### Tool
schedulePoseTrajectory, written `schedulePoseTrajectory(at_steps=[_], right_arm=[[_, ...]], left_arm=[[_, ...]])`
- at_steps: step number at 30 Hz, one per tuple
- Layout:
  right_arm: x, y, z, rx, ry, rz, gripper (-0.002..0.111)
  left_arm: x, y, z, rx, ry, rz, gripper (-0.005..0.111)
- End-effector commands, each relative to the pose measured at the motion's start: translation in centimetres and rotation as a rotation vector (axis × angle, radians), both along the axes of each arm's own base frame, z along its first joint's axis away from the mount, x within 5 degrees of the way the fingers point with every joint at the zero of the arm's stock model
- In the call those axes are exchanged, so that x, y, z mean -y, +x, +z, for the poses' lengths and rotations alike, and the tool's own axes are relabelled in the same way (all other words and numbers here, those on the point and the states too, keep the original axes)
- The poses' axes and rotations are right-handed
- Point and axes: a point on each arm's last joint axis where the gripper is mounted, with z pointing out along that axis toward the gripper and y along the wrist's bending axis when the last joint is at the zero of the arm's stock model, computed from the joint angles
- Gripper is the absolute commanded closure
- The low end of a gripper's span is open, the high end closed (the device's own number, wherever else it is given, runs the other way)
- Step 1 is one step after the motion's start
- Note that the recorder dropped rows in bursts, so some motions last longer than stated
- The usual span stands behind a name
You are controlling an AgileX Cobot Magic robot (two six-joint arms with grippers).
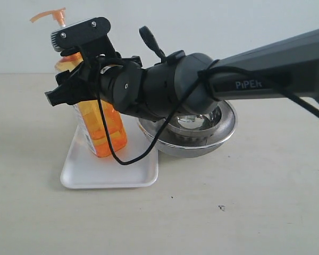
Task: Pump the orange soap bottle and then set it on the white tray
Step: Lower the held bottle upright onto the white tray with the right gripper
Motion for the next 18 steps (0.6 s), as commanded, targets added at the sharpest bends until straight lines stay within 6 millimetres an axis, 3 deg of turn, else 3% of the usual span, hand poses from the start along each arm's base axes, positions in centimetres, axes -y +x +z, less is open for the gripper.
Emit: schedulePoseTrajectory(at_steps=[1, 4, 6, 12, 18], right_arm=[[0.1, 0.2, 1.5, 0.055, 0.023, -0.012, 0.05], [0.2, 0.2, 1.5, 0.044, 0.031, -0.019, 0.031], [0.2, 0.3, 1.5, 0.038, 0.037, -0.024, 0.025], [0.1, 0.0, 1.5, 0.017, 0.025, 0.0, 0.024], [0.1, -1.3, 2.9, -0.043, -0.025, 0.115, 0.024]], left_arm=[[-0.1, -0.1, 0.0, 0.013, -0.006, -0.003, 0.102], [-0.1, -0.1, 0.1, 0.015, -0.005, -0.003, 0.102], [-0.1, -0.1, 0.1, 0.018, -0.001, -0.003, 0.102], [-0.1, -0.1, 0.1, 0.018, -0.001, -0.003, 0.102], [-0.4, -0.1, 0.0, 0.009, 0.021, 0.031, 0.102]])
